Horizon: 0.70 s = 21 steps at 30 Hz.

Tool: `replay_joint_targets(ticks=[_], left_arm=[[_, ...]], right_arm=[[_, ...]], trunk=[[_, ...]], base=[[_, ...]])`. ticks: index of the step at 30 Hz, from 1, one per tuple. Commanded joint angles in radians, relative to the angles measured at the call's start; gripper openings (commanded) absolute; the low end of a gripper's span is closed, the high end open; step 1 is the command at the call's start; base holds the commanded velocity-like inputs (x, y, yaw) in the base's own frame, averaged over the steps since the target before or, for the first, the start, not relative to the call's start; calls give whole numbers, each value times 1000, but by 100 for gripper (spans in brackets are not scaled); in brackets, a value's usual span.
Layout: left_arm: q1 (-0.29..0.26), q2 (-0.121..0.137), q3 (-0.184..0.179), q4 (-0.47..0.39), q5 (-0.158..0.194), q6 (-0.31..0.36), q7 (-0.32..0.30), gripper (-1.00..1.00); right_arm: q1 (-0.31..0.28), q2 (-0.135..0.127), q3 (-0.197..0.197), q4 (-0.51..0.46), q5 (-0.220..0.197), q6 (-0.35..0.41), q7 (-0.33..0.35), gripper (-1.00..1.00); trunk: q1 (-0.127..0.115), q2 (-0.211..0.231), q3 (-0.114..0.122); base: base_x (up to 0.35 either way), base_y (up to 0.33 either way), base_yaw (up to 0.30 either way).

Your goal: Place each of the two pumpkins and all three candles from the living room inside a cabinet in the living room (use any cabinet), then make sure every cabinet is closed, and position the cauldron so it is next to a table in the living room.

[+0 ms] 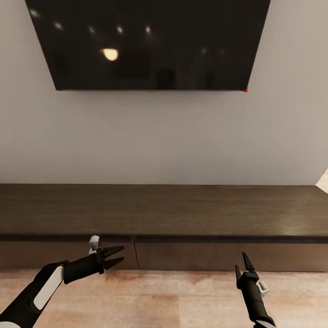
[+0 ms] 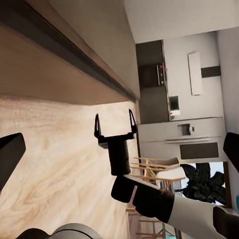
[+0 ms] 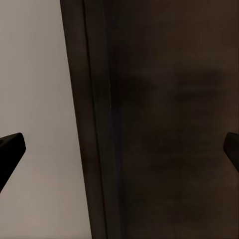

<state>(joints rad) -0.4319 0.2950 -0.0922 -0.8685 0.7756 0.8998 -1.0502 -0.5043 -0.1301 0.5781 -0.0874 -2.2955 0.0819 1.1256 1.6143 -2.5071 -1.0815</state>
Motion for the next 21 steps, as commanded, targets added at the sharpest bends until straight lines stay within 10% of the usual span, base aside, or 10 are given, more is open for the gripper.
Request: replay_joint_targets(ticks=[1, 21], left_arm=[[-1, 1, -3, 0, 5, 5, -1, 100], [0, 1, -1, 0, 6, 5, -1, 100]], right_arm=[[0, 0, 6, 0, -10, 9, 3, 100], [0, 0, 7, 2, -10, 7, 3, 100]], trunk=[[0, 0, -1], [1, -1, -9]], base=[[191, 0, 0], [53, -4, 0]])
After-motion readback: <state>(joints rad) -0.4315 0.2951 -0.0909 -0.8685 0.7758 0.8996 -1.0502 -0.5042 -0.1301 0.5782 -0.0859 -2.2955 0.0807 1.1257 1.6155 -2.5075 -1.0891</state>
